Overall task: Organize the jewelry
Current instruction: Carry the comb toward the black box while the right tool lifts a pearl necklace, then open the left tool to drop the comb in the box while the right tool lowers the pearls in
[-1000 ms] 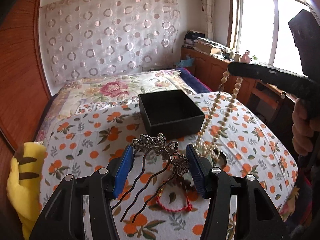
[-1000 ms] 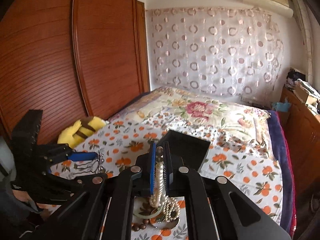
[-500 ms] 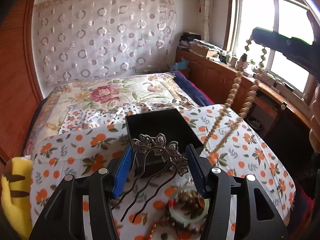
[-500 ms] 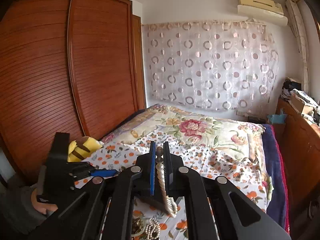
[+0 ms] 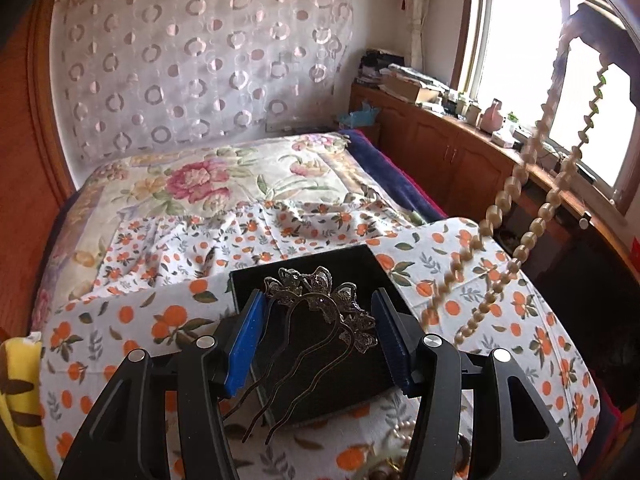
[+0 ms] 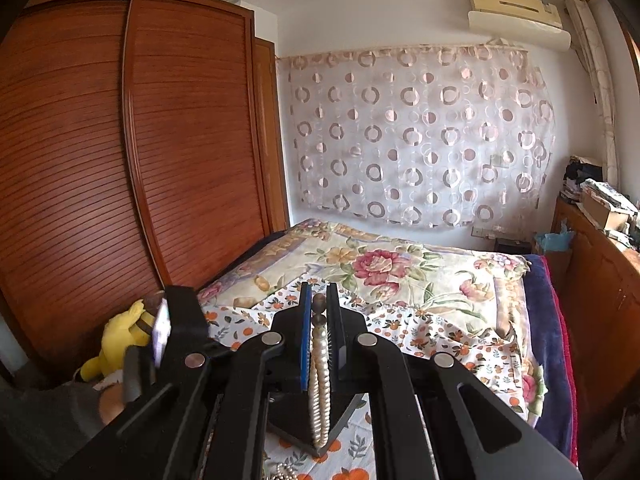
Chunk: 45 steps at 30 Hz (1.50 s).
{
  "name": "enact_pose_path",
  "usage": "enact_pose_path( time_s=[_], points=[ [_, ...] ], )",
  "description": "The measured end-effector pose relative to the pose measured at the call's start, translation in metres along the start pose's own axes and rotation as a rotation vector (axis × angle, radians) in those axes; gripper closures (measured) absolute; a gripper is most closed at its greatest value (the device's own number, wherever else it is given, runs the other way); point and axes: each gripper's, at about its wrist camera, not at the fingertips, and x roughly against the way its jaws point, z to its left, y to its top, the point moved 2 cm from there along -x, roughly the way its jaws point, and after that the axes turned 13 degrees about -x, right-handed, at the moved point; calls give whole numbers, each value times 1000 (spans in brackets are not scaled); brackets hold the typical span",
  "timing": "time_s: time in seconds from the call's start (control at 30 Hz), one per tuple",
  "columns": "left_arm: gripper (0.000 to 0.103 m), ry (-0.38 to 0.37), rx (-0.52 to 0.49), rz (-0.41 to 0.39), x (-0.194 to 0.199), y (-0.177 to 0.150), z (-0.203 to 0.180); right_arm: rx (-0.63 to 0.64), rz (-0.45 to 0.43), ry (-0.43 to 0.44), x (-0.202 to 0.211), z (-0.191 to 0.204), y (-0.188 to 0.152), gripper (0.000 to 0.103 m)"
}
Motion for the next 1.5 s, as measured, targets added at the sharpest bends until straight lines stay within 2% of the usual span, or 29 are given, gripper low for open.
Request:
enact_pose_path(
  time_s=[0.07, 0.13, 0.17, 0.4, 0.6, 0.9, 1.03, 1.27, 1.5],
  points=[
    [49, 4, 9, 9, -8, -2, 3, 0, 1, 4, -3, 0, 4, 95],
    [33, 20, 5, -8, -7, -2, 4, 3, 4, 8, -8, 0, 6, 95],
    [31, 23, 0, -23, -4, -2, 4, 5, 6, 9, -11, 1, 6, 95],
    [31, 46, 11, -44, 13, -7, 15, 10, 2, 23, -22, 11, 11, 95],
    [29, 78, 39, -58, 36, -30, 25, 24, 9, 8, -32, 16, 7, 95],
    [25, 124, 50, -86, 67, -64, 24, -9, 121, -41, -66, 6, -45, 95],
    [16, 122, 55, -98, 80, -78, 18, -7, 149, -68, -73, 7, -67, 94],
    [14, 130, 57, -98, 98, -103, 3, -17, 163, -82, -60, 8, -87, 94],
    [14, 140, 20, -84, 104, -124, -19, -50, 175, -92, -31, 1, -126, 93]
  ],
)
